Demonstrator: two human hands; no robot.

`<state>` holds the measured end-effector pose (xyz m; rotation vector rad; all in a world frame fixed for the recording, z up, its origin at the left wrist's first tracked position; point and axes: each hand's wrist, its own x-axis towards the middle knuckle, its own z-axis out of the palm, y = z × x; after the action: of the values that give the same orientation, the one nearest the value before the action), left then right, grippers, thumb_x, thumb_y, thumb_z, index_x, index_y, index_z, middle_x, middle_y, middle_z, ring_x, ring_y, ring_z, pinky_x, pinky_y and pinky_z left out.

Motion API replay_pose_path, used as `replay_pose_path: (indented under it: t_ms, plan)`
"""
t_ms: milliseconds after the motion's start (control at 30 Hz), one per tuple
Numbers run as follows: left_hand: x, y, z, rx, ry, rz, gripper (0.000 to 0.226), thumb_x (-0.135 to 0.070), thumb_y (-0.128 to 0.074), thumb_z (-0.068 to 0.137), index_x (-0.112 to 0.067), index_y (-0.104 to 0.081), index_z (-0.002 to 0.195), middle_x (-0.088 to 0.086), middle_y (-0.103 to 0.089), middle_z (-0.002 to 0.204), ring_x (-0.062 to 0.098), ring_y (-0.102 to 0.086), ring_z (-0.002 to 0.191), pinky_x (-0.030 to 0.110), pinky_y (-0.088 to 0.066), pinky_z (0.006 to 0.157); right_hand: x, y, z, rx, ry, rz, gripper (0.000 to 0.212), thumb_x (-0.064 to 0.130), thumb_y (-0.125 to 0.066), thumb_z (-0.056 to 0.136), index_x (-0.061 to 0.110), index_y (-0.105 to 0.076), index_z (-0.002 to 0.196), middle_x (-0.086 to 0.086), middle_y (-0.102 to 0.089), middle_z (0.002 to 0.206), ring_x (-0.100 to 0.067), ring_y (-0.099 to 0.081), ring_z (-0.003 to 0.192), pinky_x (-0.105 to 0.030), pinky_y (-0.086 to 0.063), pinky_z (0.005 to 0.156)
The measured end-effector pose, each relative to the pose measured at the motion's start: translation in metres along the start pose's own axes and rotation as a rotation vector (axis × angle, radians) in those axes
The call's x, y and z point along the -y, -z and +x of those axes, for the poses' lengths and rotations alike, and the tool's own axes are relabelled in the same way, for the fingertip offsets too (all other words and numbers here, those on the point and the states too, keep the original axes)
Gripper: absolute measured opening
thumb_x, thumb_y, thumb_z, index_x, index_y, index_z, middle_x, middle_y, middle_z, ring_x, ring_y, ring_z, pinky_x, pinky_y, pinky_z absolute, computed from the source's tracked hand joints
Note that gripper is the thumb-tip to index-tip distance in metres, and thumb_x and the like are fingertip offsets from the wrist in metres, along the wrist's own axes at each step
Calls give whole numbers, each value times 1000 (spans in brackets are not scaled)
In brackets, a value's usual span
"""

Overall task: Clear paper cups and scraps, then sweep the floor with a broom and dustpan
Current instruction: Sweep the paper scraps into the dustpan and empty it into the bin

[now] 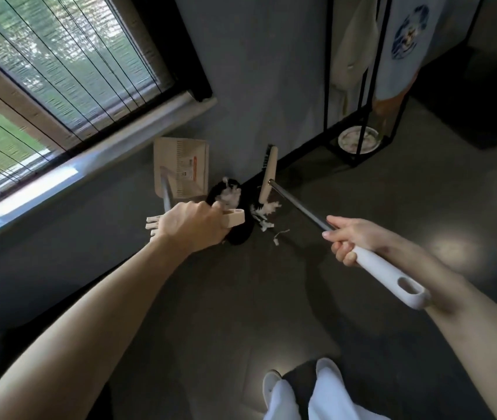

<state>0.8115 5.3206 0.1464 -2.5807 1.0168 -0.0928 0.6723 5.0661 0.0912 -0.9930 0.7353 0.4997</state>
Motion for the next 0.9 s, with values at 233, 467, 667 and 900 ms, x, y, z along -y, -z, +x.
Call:
replay_pose_path:
  t_ms: [233,467,667,900]
  plan:
    - [-45,-32,-5,236,-55,-343,82,-80,-44,77,-40,-23,145,5,-68,110,31,-65,95,36,-48,69,-3,-6,-4,32,-9,-9,65,3,-45,99,29,-18,152,-2,-36,60,-1,-36,32,-12,-34,30]
    - [-61,-51,-5,223,-124,-265,82,-86,-22,70,-36,-38,134,4,-63,89,30,-65,84,33,-42,62,-16,-5,-4,21,-86,-24,64,3,-44,99,27,-18,152,-2,-35,62,-1,-36,31,-12,-32,30]
    - [-32,-31,-5,-40,19,-211,88,-86,-13,64,-24,-52,111,6,-69,87,34,-67,81,32,-35,55,-29,-3,-6,18,-113,-14,64,2,-44,100,31,-19,151,-2,-34,61,-2,-35,30,-11,-30,28]
    - [-6,11,-28,-42,226,-211,75,-87,-30,74,-30,-51,117,8,-67,97,37,-64,91,34,-39,59,-25,-14,-25,30,-22,-81,67,0,-49,96,30,-23,150,-2,-41,54,-3,-38,33,-14,-34,29]
